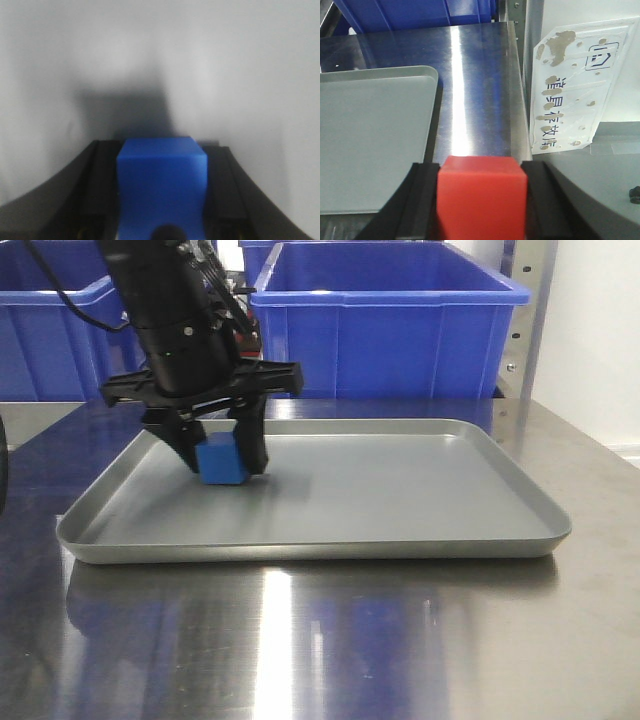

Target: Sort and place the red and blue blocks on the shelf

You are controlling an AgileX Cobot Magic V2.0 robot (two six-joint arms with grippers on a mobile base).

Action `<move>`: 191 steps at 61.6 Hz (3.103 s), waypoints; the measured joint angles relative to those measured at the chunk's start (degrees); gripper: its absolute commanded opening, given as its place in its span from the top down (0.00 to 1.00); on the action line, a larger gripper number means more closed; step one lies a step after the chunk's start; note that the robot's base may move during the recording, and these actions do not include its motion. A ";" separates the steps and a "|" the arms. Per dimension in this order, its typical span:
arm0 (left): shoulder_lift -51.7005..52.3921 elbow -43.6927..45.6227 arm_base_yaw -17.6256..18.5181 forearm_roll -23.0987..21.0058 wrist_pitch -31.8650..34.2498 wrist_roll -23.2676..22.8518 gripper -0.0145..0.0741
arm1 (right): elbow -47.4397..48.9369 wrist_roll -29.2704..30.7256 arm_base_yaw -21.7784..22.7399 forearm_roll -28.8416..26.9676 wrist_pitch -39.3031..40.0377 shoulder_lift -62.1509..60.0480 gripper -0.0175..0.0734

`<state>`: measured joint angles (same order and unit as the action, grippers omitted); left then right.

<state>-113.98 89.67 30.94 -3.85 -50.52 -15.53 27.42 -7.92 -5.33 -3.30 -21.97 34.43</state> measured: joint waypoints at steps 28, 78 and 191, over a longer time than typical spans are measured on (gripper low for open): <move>22.55 -3.70 -7.08 5.29 -0.31 0.00 0.69 | 0.00 0.00 0.00 0.00 0.00 0.00 0.74; 90.15 -60.32 -23.49 5.73 17.40 -0.12 0.69 | 0.00 0.00 0.00 0.00 0.00 0.00 0.74; 76.81 -59.70 -23.69 8.05 26.08 -0.12 0.69 | 0.00 0.00 0.00 0.00 0.00 0.00 0.74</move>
<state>-37.17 29.98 7.25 4.20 -24.44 -15.64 27.42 -7.92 -5.33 -3.30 -21.97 34.43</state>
